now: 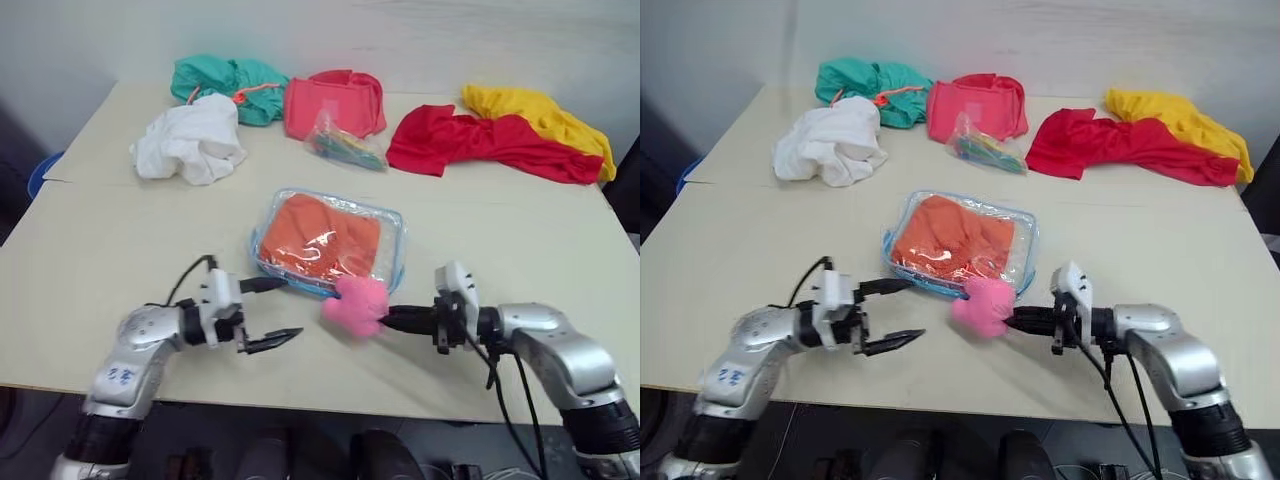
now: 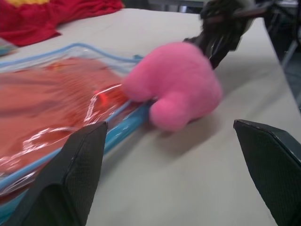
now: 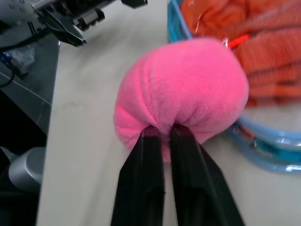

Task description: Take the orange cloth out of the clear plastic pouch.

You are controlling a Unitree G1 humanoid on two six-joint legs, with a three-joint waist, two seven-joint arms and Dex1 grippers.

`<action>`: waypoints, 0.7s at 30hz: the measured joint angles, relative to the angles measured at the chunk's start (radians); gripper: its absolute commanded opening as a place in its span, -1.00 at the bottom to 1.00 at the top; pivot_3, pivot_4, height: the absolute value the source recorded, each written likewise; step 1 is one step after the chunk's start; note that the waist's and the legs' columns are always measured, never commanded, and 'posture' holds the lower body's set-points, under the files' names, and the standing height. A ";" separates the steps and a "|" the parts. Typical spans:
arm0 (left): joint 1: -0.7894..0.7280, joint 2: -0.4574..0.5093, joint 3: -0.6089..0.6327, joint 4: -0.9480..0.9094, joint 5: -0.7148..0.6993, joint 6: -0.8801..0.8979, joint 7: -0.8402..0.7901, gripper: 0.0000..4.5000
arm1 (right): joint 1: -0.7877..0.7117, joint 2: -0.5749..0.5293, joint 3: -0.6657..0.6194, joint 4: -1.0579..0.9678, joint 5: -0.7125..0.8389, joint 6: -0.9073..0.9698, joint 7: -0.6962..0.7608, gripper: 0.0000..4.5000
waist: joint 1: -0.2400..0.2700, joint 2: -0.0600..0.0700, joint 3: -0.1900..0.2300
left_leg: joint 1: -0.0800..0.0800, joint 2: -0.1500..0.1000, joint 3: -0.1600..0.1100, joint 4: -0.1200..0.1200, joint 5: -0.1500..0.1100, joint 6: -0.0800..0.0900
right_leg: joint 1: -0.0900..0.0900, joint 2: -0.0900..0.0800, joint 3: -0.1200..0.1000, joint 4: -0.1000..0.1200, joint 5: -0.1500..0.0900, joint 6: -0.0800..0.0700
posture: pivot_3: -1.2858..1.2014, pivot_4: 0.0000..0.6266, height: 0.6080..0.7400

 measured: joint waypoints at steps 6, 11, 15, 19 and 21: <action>-0.113 -0.080 -0.130 0.081 0.084 -0.066 -0.037 1.00 | 0.037 -0.003 0.033 0.010 -0.051 -0.076 0.028 0.52 | -0.002 0.000 0.000 | 0.000 0.001 0.000 0.001 0.000 0.000 | 0.000 0.001 0.000 0.000 0.000 0.000 | 0.03 -0.52 1.00; -0.183 -0.147 -0.217 0.193 0.163 -0.149 -0.062 1.00 | 0.071 -0.061 0.027 -0.019 -0.050 -0.061 0.052 0.99 | 0.002 0.000 0.000 | 0.000 0.001 0.000 0.004 0.000 -0.001 | 0.000 0.002 0.000 0.001 0.000 0.000 | 0.03 -0.52 1.00; -0.232 -0.222 -0.246 0.281 0.186 -0.184 -0.066 0.82 | 0.099 -0.114 -0.002 -0.064 -0.036 -0.031 0.062 1.00 | 0.006 0.000 0.000 | -0.002 0.001 -0.002 0.006 0.000 0.000 | 0.000 0.001 -0.001 0.001 0.000 0.000 | 0.03 -0.52 1.00; -0.249 -0.259 -0.250 0.287 0.173 -0.169 -0.086 0.33 | 0.119 -0.134 -0.026 -0.113 -0.028 0.002 0.050 1.00 | 0.002 0.000 0.000 | -0.005 0.001 -0.003 0.008 0.000 0.000 | -0.002 0.002 -0.002 0.005 0.000 0.000 | 0.03 -0.52 1.00; -0.252 -0.255 -0.257 0.310 0.181 -0.174 -0.092 0.07 | 0.150 -0.154 -0.053 -0.146 -0.006 0.029 0.046 1.00 | 0.004 0.000 0.000 | -0.005 0.001 -0.003 0.008 0.000 0.000 | -0.002 0.002 -0.003 0.007 0.000 0.000 | 0.03 -0.52 1.00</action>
